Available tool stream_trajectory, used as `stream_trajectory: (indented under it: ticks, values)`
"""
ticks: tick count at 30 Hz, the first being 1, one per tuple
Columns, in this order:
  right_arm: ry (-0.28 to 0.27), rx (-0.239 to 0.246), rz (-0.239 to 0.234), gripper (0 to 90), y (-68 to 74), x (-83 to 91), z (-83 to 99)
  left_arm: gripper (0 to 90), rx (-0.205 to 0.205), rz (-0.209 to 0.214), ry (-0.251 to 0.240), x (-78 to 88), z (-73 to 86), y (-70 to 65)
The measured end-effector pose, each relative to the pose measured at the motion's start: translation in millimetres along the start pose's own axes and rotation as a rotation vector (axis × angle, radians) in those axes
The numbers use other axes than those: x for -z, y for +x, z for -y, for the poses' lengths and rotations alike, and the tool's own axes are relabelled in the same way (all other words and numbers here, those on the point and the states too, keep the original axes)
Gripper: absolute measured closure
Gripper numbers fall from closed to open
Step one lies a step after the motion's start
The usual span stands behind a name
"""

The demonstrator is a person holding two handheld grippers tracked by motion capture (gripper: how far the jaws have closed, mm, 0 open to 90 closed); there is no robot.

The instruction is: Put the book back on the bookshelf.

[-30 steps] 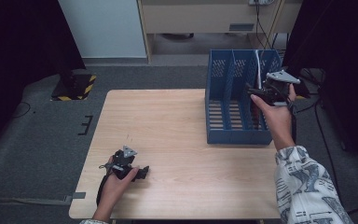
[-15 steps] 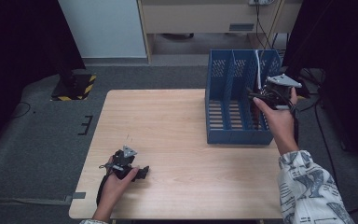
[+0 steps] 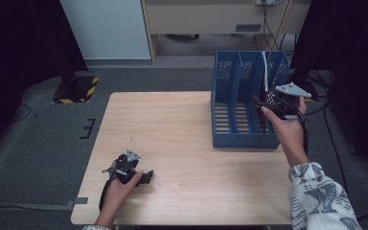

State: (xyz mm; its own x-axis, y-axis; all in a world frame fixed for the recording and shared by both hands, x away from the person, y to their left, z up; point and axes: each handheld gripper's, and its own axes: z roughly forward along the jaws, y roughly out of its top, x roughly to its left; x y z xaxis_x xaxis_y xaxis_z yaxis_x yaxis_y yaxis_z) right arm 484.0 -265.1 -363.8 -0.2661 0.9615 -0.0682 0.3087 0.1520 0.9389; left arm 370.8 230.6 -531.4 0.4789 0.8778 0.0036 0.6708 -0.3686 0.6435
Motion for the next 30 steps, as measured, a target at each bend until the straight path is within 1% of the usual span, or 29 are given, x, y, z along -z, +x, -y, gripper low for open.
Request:
stream_trajectory:
  ticks: [6,11,13,17,19,23,26,28,30]
  values:
    - [0.012,-0.002,-0.012,4.2,2.1,3.5,9.0,0.0,0.000,0.000,0.000,0.0,0.0,-0.1]
    - [0.022,0.005,-0.027,4.2,6.8,6.9,18.3,0.0,0.001,0.000,-0.001,-0.1,0.0,-0.1]
    - [0.021,0.001,-0.031,4.1,8.5,7.8,21.9,0.0,0.000,0.000,-0.001,-0.1,0.0,-0.3]
    - [0.018,0.004,-0.025,4.2,11.0,12.0,26.9,0.0,-0.004,0.000,0.001,0.2,0.2,-0.2]
    - [0.021,-0.006,-0.037,4.0,12.2,14.6,29.3,0.0,-0.003,0.000,0.001,0.1,0.2,-0.2]
    - [0.031,0.002,-0.055,3.6,15.2,19.6,36.3,0.0,-0.004,0.001,0.001,0.2,0.2,-0.3]
    - [0.028,-0.003,-0.062,3.5,16.3,23.1,41.1,0.0,-0.001,0.000,-0.002,0.0,0.3,-0.6]
    - [0.033,-0.011,-0.067,3.4,17.2,25.3,44.8,0.0,-0.001,0.001,-0.001,0.0,0.3,-0.7]
    - [0.039,-0.009,-0.069,3.4,18.1,26.7,48.2,0.0,-0.001,0.001,-0.002,0.0,0.3,-0.7]
